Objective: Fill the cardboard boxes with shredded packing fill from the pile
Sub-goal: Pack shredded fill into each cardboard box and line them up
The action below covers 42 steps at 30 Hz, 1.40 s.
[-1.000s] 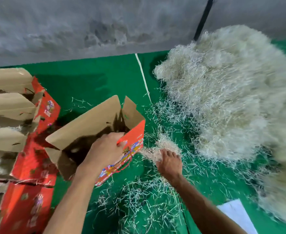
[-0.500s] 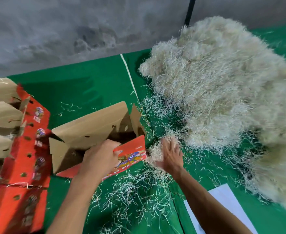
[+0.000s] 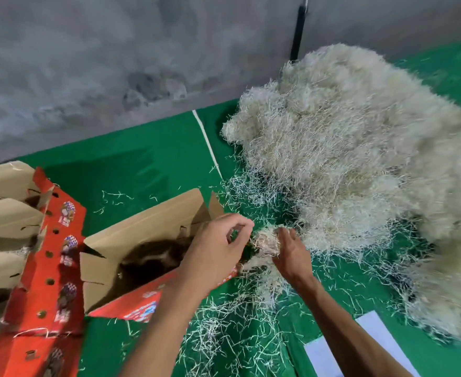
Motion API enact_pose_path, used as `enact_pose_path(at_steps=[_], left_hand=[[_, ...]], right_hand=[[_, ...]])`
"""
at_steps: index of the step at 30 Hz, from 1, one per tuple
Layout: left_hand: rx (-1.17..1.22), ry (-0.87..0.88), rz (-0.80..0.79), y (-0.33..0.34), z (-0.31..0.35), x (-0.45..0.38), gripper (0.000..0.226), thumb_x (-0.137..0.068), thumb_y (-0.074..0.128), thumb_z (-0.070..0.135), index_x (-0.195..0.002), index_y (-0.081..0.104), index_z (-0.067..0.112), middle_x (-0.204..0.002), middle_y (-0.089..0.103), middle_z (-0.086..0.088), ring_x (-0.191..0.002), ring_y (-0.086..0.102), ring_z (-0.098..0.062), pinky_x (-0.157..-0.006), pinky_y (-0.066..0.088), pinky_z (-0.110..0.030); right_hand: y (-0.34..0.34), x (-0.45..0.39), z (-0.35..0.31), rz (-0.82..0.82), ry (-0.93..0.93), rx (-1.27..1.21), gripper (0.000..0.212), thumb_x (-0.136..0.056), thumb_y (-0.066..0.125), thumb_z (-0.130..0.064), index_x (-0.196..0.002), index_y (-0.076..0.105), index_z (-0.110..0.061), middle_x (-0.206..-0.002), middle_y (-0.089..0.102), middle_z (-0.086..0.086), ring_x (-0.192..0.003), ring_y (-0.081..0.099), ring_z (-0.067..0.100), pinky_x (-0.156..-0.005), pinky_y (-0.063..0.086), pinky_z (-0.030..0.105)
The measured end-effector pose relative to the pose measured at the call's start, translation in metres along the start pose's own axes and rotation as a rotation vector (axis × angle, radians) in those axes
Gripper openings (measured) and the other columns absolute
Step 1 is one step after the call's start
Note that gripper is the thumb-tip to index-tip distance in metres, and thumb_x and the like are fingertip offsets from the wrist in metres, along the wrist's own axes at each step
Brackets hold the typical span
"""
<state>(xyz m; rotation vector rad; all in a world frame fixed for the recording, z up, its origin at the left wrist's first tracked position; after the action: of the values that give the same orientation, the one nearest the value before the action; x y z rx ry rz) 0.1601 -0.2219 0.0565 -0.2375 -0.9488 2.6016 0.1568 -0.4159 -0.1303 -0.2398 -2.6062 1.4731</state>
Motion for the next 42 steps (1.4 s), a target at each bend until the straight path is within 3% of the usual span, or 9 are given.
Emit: enact_pose_path(at_steps=[6, 11, 16, 23, 29, 33, 38, 40, 42], left_hand=[[0.149, 0.025, -0.255, 0.094, 0.029, -0.031, 0.03, -0.096, 0.048, 0.057, -0.125, 0.051, 0.05, -0.124, 0.052, 0.038, -0.104, 0.053, 0.019, -0.087, 0.042, -0.007], [0.055, -0.197, -0.343, 0.168, 0.01, -0.041, 0.041, -0.098, 0.047, 0.056, -0.137, 0.043, 0.042, -0.142, 0.051, 0.012, -0.111, 0.057, -0.004, -0.091, 0.048, -0.029], [0.063, -0.244, -0.429, 0.197, -0.014, -0.017, 0.018, -0.098, 0.05, 0.051, -0.114, 0.058, 0.047, -0.128, 0.057, 0.027, -0.109, 0.055, 0.012, -0.093, 0.049, -0.024], [0.273, -0.425, -0.273, 0.18, -0.03, -0.001, 0.012, -0.098, 0.058, 0.035, -0.107, 0.064, 0.039, -0.113, 0.064, 0.026, -0.097, 0.06, 0.012, -0.09, 0.053, -0.023], [0.831, -0.572, 0.049, 0.149, -0.019, -0.011, 0.035, -0.092, 0.066, 0.038, -0.124, 0.06, 0.026, -0.126, 0.061, 0.001, -0.109, 0.064, -0.014, -0.079, 0.061, -0.036], [1.159, -0.513, 0.107, 0.114, 0.006, -0.028, 0.054, -0.087, 0.069, 0.057, -0.122, 0.061, 0.018, -0.118, 0.062, -0.013, -0.106, 0.057, -0.033, -0.085, 0.055, -0.063], [1.216, -0.492, 0.171, 0.034, 0.039, -0.041, 0.061, -0.072, 0.065, 0.071, -0.109, 0.071, 0.022, -0.109, 0.074, -0.01, -0.096, 0.071, -0.025, -0.076, 0.06, -0.045], [1.206, -0.525, 0.237, -0.001, 0.044, -0.042, 0.056, -0.067, 0.066, 0.072, -0.103, 0.072, 0.03, -0.103, 0.075, -0.008, -0.093, 0.072, -0.023, -0.068, 0.057, -0.037], [1.218, -0.573, 0.313, -0.031, 0.038, -0.038, 0.058, -0.072, 0.064, 0.071, -0.105, 0.069, 0.024, -0.091, 0.077, -0.007, -0.077, 0.075, -0.022, -0.058, 0.054, -0.03]], right_hand=[[-0.087, -0.041, 0.052, 0.25, 0.149, -0.078, 0.086, -0.08, 0.082, -0.022, -0.149, 0.032, -0.016, -0.148, 0.047, 0.009, -0.128, 0.052, 0.028, -0.107, 0.046, 0.046], [-0.093, -0.073, 0.102, -0.045, 0.104, 0.239, 0.081, -0.089, 0.067, -0.048, -0.152, 0.028, -0.016, -0.165, 0.016, 0.012, -0.149, 0.021, 0.035, -0.123, 0.02, 0.049], [-0.043, -0.061, 0.117, -0.365, 0.068, 0.254, 0.066, -0.086, 0.072, -0.034, -0.143, 0.041, -0.018, -0.153, 0.038, 0.013, -0.135, 0.042, 0.03, -0.12, 0.028, 0.049], [-0.029, -0.043, 0.091, -0.244, 0.008, 0.303, 0.05, -0.091, 0.051, -0.007, -0.139, 0.037, -0.015, -0.09, 0.063, -0.003, -0.083, 0.059, 0.016, -0.105, 0.044, 0.042], [-0.079, -0.04, 0.006, 0.015, -0.129, 0.156, 0.06, -0.082, 0.077, -0.044, -0.132, 0.056, -0.018, -0.134, 0.059, 0.009, -0.128, 0.052, 0.028, -0.118, 0.03, 0.052], [-0.144, -0.033, -0.068, 0.193, -0.243, -0.063, 0.086, -0.081, 0.035, -0.081, -0.127, 0.061, -0.014, -0.148, 0.044, 0.007, -0.138, 0.038, 0.026, -0.12, 0.023, 0.05], [-0.175, -0.015, -0.145, -0.046, -0.079, -0.81, 0.063, -0.084, 0.075, -0.031, -0.14, 0.052, -0.015, -0.138, 0.059, 0.006, -0.124, 0.059, 0.017, -0.112, 0.04, 0.044], [-0.175, -0.005, -0.168, -0.201, -0.115, -0.88, 0.033, -0.09, 0.069, -0.042, -0.119, 0.065, -0.025, -0.108, 0.071, -0.005, -0.089, 0.07, -0.001, -0.082, 0.061, 0.028], [-0.174, 0.006, -0.189, -0.278, -0.2, -0.856, 0.035, -0.091, 0.063, -0.054, -0.118, 0.061, -0.032, -0.112, 0.068, -0.011, -0.094, 0.068, -0.003, -0.068, 0.054, 0.009]])
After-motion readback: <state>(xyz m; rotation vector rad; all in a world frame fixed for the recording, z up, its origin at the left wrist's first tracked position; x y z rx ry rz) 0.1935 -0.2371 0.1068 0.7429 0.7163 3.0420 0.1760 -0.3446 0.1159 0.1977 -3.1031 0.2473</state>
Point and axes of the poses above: each hand's wrist, its own x-axis away from the middle knuckle, its own y-axis out of the palm, z = x × y, the point moved 2 cm from there along -x, towards the middle knuckle
